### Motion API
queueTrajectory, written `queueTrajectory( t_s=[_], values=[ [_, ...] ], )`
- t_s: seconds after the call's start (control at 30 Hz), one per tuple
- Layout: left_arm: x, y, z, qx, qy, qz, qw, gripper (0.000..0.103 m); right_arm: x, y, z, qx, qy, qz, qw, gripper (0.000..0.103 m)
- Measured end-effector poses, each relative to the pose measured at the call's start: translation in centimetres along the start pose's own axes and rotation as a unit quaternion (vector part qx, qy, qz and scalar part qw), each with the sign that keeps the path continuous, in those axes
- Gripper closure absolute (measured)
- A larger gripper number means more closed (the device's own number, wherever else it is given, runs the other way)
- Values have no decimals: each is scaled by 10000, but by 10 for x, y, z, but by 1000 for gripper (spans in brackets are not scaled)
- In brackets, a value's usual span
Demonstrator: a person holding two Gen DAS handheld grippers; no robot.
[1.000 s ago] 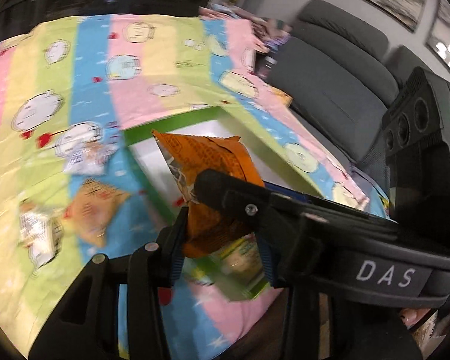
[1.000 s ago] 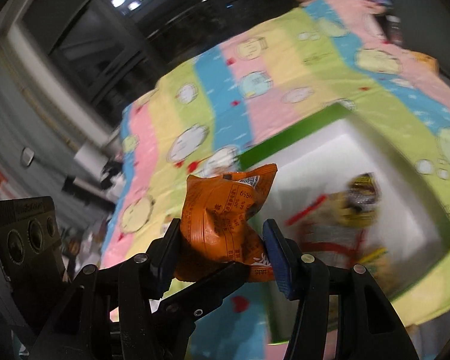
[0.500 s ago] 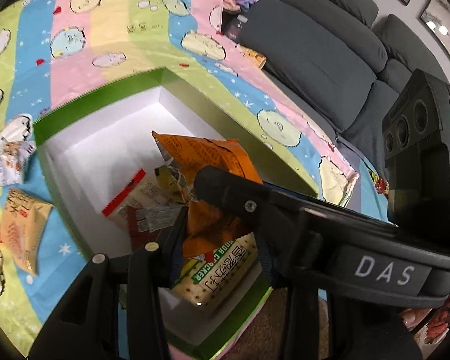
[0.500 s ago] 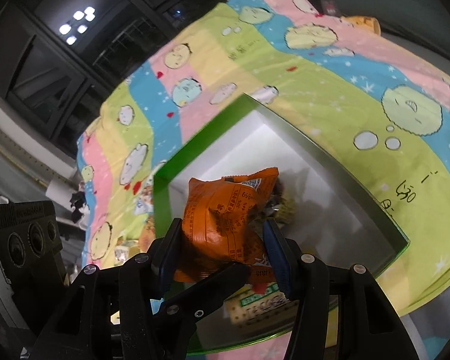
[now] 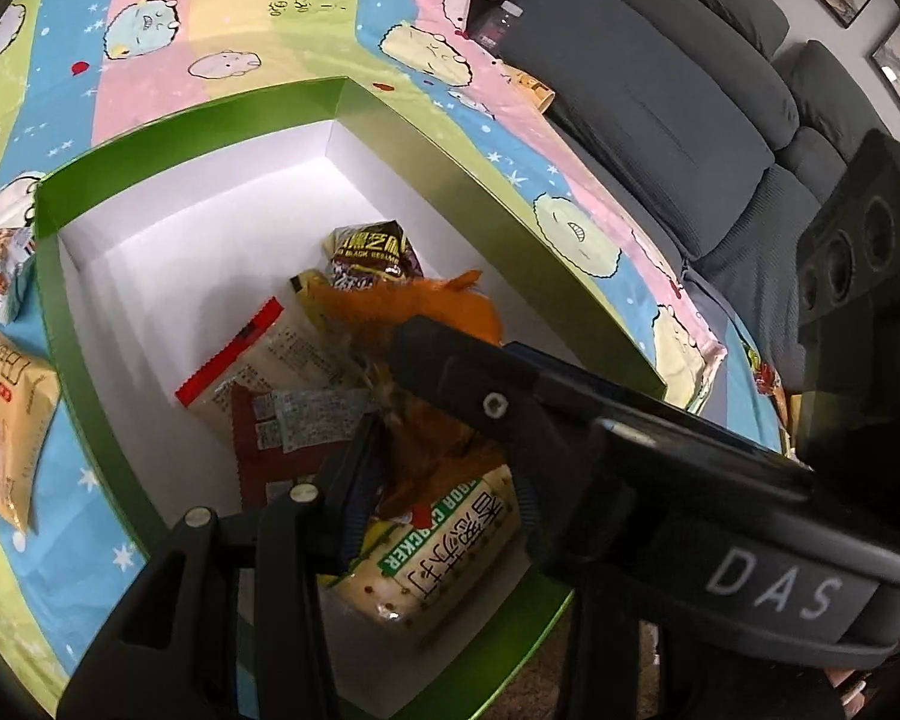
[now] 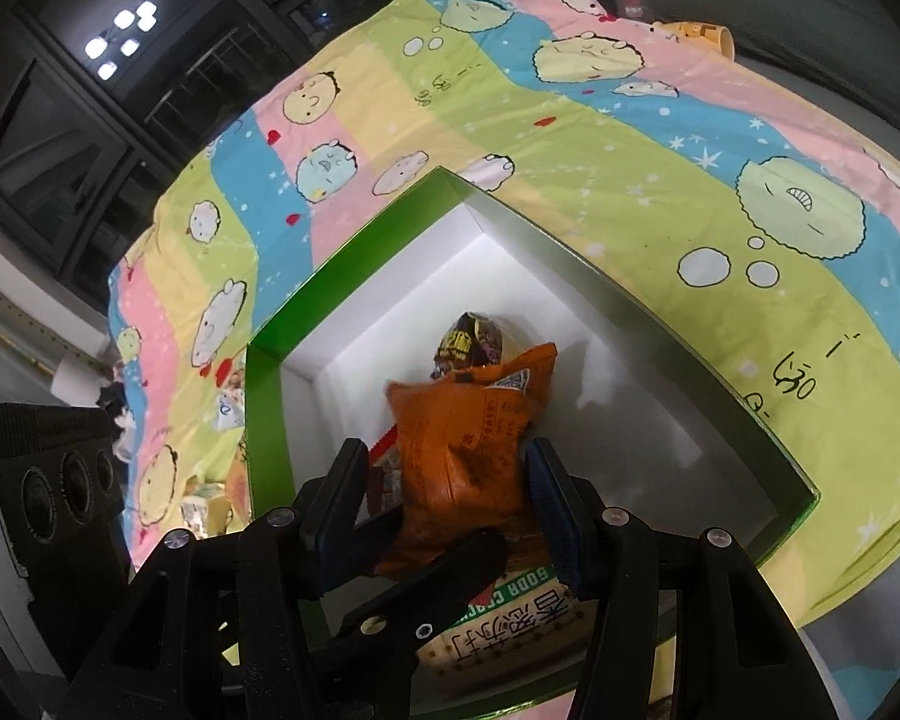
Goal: Organize snacks
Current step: 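Carry the orange packet into the green box and release it, then move the right gripper back toward the remaining snack packets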
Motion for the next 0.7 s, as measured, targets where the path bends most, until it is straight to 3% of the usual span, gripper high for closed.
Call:
queueTrajectory(
  t_s=[0.1, 0.27, 0.33, 0.4, 0.57, 0.7],
  values=[
    [-1, 3, -12, 124, 100, 105, 9998, 59, -2, -2, -7, -7, 13, 14, 10000, 46],
    [-4, 2, -41, 393, 322, 208, 9985, 38, -8, -10, -31, -113, 301, -139, 9994, 36],
    [-7, 0, -58, 421, 495, 258, 9976, 31, -10, -16, -42, -159, 411, -227, 9988, 25],
    [-11, -6, -77, 450, 703, 216, 9963, 22, -16, -24, -58, -141, 603, -345, 9975, 21],
    [-25, -41, -119, 710, 1048, -155, 9918, 12, -35, -48, -87, -284, 975, -685, 9925, 16],
    [-49, -81, -148, 934, 1225, -636, 9860, 10, -45, -64, -93, -385, 1083, -820, 9900, 16]
  ],
)
Point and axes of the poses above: each gripper's, at about its wrist camera, not at the fingertips, and z roughly the way its jaws point, y to its right, x to its top, the point moved 1 cm from there along z, roughly the way its jaws point, and after that the axes turned 11 degrees about z, right-handed, at the moved point
